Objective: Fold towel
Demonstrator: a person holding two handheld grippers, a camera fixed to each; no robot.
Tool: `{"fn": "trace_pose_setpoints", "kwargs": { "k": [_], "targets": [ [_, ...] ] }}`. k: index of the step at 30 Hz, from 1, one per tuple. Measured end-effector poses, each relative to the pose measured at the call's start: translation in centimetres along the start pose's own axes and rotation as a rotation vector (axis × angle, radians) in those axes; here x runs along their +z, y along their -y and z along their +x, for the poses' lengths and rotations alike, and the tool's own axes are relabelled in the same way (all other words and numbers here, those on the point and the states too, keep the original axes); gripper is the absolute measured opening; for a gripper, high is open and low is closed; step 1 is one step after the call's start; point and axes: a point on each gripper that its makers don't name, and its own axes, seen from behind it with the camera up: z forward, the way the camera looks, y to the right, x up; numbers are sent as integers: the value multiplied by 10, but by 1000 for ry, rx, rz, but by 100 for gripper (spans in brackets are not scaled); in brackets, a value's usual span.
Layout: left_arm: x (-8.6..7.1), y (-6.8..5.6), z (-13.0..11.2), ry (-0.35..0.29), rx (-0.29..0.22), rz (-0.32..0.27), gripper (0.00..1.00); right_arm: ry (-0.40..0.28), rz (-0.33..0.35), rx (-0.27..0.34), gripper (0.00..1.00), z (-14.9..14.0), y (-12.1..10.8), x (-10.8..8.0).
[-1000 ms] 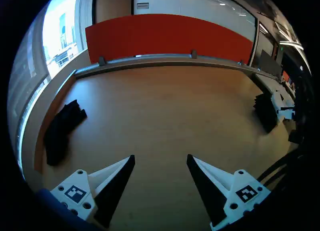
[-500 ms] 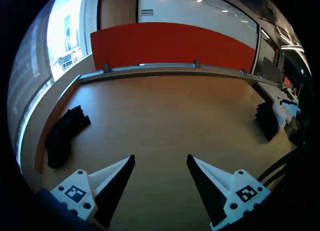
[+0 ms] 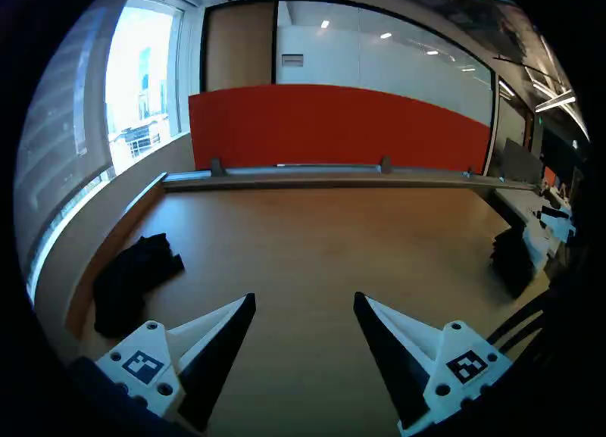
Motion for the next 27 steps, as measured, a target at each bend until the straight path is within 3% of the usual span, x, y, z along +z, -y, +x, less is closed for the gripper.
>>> {"fn": "trace_pose_setpoints", "kwargs": {
  "k": [6, 18, 27],
  "targets": [
    [-3, 12, 40, -165, -15, 35, 96, -49, -9, -2, 100, 17, 16, 3],
    [-1, 25, 70, -270, -45, 48, 97, -146, -5, 60, 100, 55, 64, 17],
    [1, 29, 81, -313, -64, 41, 96, -173, -10, 33, 100, 63, 92, 25]
  ]
}}
